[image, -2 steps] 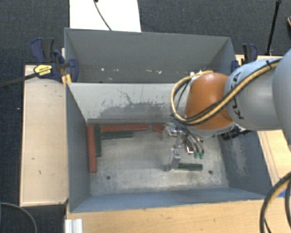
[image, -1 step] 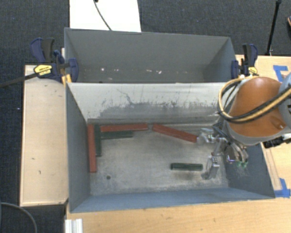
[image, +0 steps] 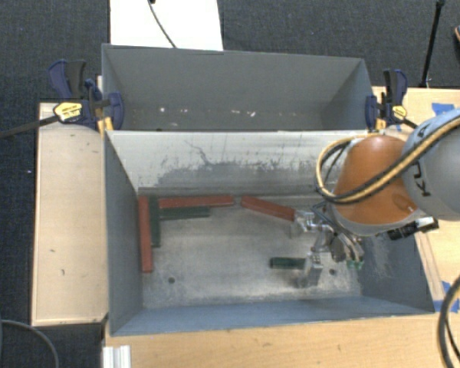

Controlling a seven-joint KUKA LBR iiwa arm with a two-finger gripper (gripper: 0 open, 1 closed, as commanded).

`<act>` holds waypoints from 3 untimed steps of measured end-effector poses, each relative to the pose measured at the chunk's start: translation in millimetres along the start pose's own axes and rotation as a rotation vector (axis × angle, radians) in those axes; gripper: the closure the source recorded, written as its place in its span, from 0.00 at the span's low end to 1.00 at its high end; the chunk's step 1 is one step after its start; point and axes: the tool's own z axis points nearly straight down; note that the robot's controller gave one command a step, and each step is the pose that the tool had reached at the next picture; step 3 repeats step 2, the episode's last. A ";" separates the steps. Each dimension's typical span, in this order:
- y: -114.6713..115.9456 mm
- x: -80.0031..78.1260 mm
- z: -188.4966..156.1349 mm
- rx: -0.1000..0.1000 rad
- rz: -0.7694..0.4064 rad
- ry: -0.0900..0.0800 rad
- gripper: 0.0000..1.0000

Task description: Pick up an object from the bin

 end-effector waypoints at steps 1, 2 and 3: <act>-1.0 -0.6 -3.4 0.001 0.005 -0.004 1.00; 0.5 -8.2 -173.7 0.002 0.008 -0.015 1.00; 0.5 -8.2 -173.7 0.002 0.008 -0.015 1.00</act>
Offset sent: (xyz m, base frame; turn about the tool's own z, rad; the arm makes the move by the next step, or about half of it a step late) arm 0.0000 0.0000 0.0000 0.0000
